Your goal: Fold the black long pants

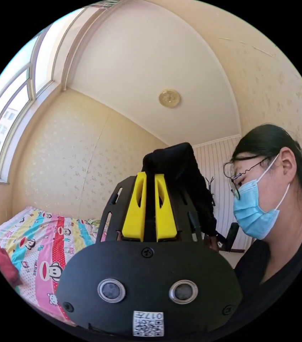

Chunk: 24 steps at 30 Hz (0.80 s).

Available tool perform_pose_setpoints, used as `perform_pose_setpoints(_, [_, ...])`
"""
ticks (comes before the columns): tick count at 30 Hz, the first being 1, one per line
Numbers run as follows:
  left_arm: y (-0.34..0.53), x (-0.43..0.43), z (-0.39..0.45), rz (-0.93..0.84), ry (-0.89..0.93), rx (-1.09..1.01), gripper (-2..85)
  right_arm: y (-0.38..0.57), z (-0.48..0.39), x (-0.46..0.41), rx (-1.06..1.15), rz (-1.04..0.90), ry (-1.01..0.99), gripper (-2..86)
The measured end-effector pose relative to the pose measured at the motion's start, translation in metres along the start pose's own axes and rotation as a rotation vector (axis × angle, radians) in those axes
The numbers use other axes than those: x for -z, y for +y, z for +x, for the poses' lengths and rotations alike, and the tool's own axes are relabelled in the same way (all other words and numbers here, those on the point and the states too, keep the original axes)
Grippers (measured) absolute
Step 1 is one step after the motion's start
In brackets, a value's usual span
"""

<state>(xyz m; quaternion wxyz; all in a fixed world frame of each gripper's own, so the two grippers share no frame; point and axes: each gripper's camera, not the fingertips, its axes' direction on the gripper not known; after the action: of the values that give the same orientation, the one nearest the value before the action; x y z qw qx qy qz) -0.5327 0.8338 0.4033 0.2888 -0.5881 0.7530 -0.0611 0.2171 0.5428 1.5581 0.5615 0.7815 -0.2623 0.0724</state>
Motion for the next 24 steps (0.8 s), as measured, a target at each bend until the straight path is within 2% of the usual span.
perform_pose_setpoints(3, [-0.033, -0.043, -0.025, -0.044, -0.085, -0.022, 4.1, -0.027, -0.008, -0.044, 0.082, 0.04, 0.089, 8.9])
perform_pose_setpoints(6, [-0.086, -0.163, -0.107, -0.184, -0.234, -0.012, 5.0, -0.063, 0.019, -0.175, 0.12, -0.072, 0.136, 10.1])
perform_pose_setpoints(8, [-0.112, -0.28, -0.223, -0.394, -0.361, 0.128, 6.5, -0.083, 0.079, -0.328, -0.021, -0.35, 0.132, 12.8])
perform_pose_setpoints(9, [-0.109, -0.302, -0.254, -0.466, -0.394, 0.188, 6.9, -0.081, 0.098, -0.364, -0.077, -0.446, 0.15, 12.7])
perform_pose_setpoints(11, [-0.07, -0.334, -0.346, -0.664, -0.393, 0.459, 7.0, -0.039, 0.161, -0.452, -0.262, -0.821, 0.23, 12.3])
perform_pose_setpoints(14, [-0.001, -0.317, -0.379, -0.735, -0.247, 0.474, 6.7, 0.026, 0.185, -0.449, -0.311, -0.928, 0.184, 12.1])
perform_pose_setpoints(18, [0.121, -0.289, -0.385, -0.983, -0.271, 0.46, 8.9, 0.132, 0.182, -0.404, -0.218, -1.06, 0.133, 11.8])
perform_pose_setpoints(20, [0.208, -0.264, -0.378, -1.106, -0.164, 0.605, 10.2, 0.204, 0.182, -0.362, -0.272, -1.164, 0.134, 11.7])
perform_pose_setpoints(24, [0.293, -0.227, -0.341, -1.161, -0.014, 0.813, 12.8, 0.263, 0.169, -0.296, -0.359, -1.214, 0.097, 11.9])
